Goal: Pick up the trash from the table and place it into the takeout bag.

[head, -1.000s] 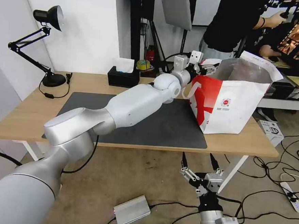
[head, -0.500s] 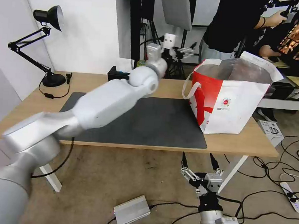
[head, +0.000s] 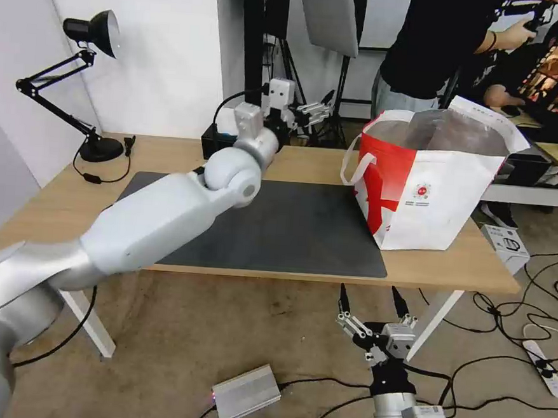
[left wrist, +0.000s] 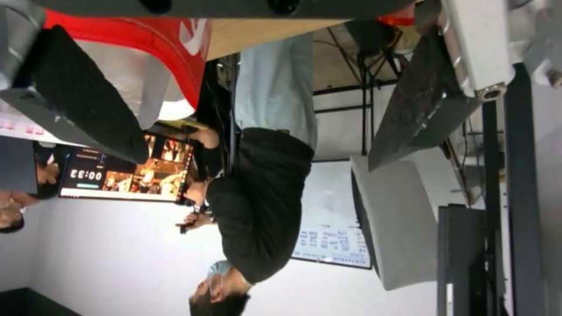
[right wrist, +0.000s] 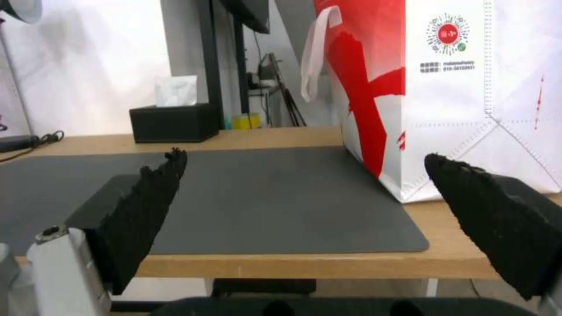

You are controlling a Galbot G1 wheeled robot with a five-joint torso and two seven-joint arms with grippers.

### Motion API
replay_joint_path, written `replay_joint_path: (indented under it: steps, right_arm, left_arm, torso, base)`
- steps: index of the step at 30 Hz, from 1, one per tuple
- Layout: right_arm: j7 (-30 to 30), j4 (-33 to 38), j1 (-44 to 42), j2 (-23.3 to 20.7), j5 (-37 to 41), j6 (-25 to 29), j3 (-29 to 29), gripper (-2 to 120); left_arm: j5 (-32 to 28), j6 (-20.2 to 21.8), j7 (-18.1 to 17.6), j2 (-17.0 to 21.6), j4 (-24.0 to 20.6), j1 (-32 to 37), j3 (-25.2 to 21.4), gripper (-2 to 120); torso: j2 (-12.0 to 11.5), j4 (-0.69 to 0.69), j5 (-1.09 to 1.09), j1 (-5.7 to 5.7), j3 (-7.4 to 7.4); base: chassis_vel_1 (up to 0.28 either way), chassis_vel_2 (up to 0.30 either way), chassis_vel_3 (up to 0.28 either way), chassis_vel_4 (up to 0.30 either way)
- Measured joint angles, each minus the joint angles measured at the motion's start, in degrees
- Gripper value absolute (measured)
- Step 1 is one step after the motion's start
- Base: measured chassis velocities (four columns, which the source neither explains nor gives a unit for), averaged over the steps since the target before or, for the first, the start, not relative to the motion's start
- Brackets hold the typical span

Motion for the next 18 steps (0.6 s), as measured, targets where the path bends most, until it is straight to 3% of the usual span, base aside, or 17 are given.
replay_joint_path:
  steps: [3, 7, 18]
  right_arm:
    - [0.0, 0.0, 0.0, 0.0, 0.0, 0.0, 0.0, 100]
    - [0.0, 0.0, 0.0, 0.0, 0.0, 0.0, 0.0, 100]
    - [0.0, 0.0, 0.0, 0.0, 0.0, 0.0, 0.0, 100]
  left_arm:
    - [1.12, -0.01, -1.41, 1.93, -4.14, 3.71, -2.05, 100]
    - [1.8, -0.01, -1.85, 3.05, -6.13, 5.85, -3.45, 100]
    - [6.76, 0.02, -2.93, 6.62, -13.76, 18.24, -13.12, 100]
  torso:
    - [0.0, 0.0, -0.01, 0.0, 0.0]
    - [0.0, 0.0, 0.0, 0.0, 0.0]
    - [-0.01, 0.0, 0.0, 0.0, 0.0]
  base:
    - [0.0, 0.0, 0.0, 0.0]
    - [0.0, 0.0, 0.0, 0.0]
    - [0.0, 0.0, 0.0, 0.0]
